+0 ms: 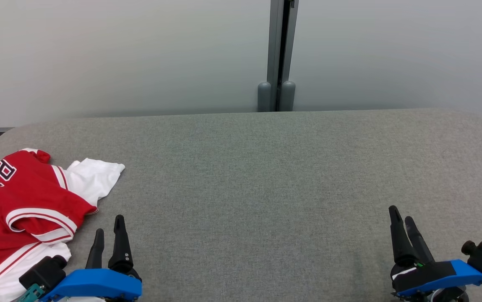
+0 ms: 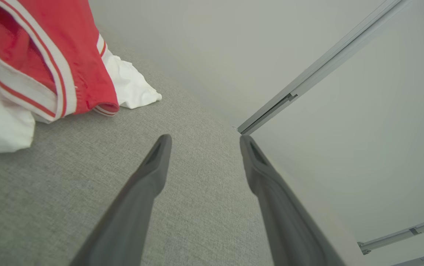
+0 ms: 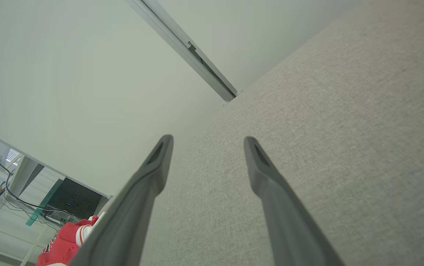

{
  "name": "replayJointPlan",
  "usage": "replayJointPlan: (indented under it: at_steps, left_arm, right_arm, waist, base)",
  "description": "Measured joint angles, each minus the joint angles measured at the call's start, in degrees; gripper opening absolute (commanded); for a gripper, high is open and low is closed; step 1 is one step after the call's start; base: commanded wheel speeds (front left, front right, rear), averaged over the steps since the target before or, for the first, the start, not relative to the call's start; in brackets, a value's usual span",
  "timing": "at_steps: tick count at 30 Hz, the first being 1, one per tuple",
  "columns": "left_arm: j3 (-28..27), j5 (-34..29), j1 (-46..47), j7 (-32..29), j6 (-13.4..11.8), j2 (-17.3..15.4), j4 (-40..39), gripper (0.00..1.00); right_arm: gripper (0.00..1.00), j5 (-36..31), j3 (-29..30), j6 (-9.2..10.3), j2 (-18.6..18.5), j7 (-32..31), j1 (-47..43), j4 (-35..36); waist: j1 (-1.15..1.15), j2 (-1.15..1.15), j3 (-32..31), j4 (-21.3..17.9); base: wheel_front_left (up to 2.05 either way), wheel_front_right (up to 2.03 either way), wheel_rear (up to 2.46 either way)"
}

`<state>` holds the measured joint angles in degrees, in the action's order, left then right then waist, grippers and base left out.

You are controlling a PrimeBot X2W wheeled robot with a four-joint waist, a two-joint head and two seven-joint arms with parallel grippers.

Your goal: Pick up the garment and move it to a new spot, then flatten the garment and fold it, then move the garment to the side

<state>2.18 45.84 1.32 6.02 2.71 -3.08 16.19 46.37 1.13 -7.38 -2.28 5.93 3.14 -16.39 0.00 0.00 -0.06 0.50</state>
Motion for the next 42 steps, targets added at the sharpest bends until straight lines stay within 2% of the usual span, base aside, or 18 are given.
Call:
replayJointPlan:
  at_steps: [14,42]
  left_arm:
    - [2.24,-9.17,0.02,2.24,-0.44,-0.93,1.19,1.0]
    - [5.0,-22.4,0.08,4.1,-3.68,-2.74,1.54,1.0]
  right_arm:
    - [1.0,-9.0,-0.25,-0.01,-0.07,2.23,0.09,-1.75]
    - [1.0,-23.27,-0.86,-0.02,-0.21,4.82,0.25,-2.8]
  waist:
    - [0.0,0.0,0.04,-0.03]
    - [0.0,0.0,0.35,0.25]
  base:
    - [0.0,0.0,0.0]
    - [0.0,0.0,0.0]
